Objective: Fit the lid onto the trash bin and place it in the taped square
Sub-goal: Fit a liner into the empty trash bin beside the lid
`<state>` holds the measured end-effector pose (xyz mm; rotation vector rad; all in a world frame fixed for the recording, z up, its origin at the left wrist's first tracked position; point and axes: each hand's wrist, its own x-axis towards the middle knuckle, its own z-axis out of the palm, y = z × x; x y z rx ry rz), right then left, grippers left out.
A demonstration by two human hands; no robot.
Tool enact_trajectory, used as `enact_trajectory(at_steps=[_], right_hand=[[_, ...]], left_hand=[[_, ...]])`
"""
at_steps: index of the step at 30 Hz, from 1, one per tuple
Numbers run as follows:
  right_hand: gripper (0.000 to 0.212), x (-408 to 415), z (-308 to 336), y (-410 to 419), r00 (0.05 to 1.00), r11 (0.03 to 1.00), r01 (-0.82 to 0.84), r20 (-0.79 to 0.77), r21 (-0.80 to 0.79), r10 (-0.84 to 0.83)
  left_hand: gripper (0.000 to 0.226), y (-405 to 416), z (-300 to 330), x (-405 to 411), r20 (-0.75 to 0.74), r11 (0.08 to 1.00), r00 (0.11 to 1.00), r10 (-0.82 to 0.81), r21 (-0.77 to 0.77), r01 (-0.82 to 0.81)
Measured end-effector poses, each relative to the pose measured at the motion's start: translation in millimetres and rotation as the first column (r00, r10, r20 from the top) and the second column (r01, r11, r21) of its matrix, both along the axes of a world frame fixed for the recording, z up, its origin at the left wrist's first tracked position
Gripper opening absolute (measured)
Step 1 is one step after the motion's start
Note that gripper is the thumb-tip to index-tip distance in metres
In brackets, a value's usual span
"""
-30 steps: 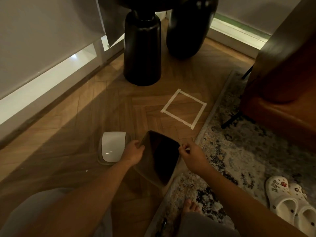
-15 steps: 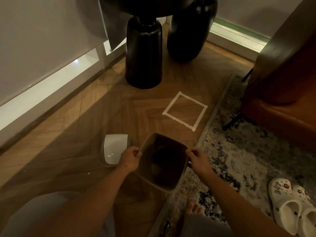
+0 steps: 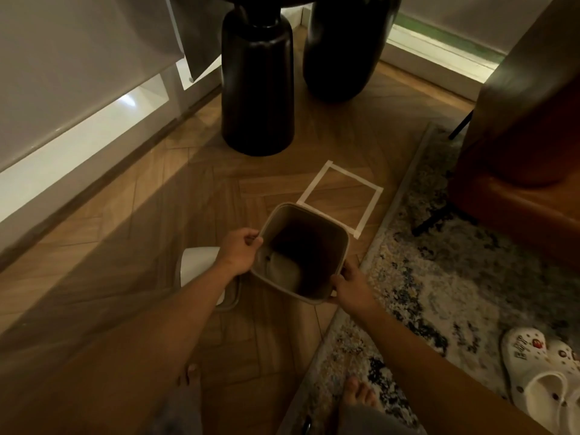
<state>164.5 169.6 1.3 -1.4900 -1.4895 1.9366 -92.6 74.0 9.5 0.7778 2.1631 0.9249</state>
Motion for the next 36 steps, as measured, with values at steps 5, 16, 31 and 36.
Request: enact_trajectory(at_steps=[5,16,31,36], right_hand=[[0.043,-16,-8,18,0.999,1.0,0.026,-0.019,-0.004,-0.026],[0.038,-4,-18,2,0.996,0.999,0.018,0.084,-0.033,-0.016],[0.055,-17,12,-19,0.956,0.991,-0.099,0.286,0.086,0.071],[0.063,-44,53,-24,0.887,0.865,-0.275,0.458,0.419,0.06]], left_hand=[[0.036,15,-6,-16,0.031,0.999,0.999,-0.032,-0.003,0.032],[0.038,7,-20,-3,0.07,0.997,0.995,-0.076,-0.007,0.077],[0.04,-38,-3,-7,0.132,0.988,0.981,-0.14,-0.051,0.148],[0.037,-64,12,-29,0.056,0.988,0.988,-0.143,-0.057,0.146]])
